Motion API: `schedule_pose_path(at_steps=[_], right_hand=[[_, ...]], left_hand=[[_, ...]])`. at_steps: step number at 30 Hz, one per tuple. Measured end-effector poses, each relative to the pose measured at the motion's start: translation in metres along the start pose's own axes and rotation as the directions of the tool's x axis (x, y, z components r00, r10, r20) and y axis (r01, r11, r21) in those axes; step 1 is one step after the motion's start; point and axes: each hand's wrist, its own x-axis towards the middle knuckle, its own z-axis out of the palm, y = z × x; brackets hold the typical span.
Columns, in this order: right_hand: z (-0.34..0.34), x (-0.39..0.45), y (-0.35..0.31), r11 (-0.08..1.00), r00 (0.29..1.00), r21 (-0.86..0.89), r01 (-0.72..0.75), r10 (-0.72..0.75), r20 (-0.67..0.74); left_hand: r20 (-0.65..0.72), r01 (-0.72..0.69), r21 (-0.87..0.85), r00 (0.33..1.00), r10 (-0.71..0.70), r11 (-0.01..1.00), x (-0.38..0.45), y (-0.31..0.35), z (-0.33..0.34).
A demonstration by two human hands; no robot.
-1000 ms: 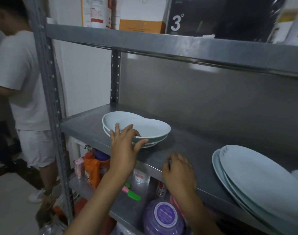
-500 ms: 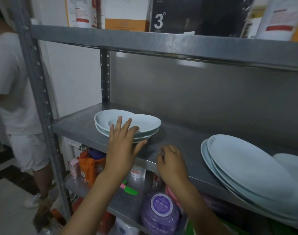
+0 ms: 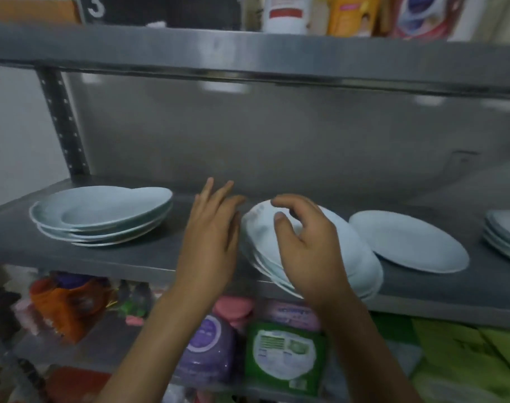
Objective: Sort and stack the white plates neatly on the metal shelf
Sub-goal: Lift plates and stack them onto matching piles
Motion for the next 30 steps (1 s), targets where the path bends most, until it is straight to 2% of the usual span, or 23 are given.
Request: schedule_pose_path(at_steps=[5, 9, 15, 20, 25, 30], right_hand=[[-0.094, 0.002, 0.059, 0.988, 0.973, -0.065, -0.140, 0.125, -0.197], [-0.154, -0.008, 0.121, 0.951, 0.951, -0.203, -0.234, 0.181, -0.249], [-0.202, -0.027, 0.192, 0.849, 0.922, -0.360, -0.387, 0.349, -0.169], [-0.221, -0.025, 0.213, 0.815, 0.916, -0.430, -0.390, 0.390, -0.092], [-0.224, -0.024, 0.220, 0.809, 0.907, -0.415, -0.416, 0.404, -0.121], [-0.231, -0.030, 0.221, 0.879, 0.918, -0.278, -0.387, 0.340, -0.204]], left_hand=[[0.025, -0.047, -0.073, 0.998, 0.049, 0.996, 0.005, 0.085, 0.051], [0.096, -0.067, -0.114, 0.992, 0.079, 0.991, 0.006, 0.139, 0.095], [0.182, -0.033, -0.096, 0.982, 0.050, 0.995, 0.001, 0.187, 0.148], [0.235, 0.002, -0.058, 0.972, 0.011, 0.998, -0.010, 0.211, 0.181], [0.268, 0.009, -0.042, 0.963, 0.002, 0.999, -0.020, 0.223, 0.196], [0.281, 0.027, -0.067, 0.960, -0.007, 0.997, -0.025, 0.230, 0.200]])
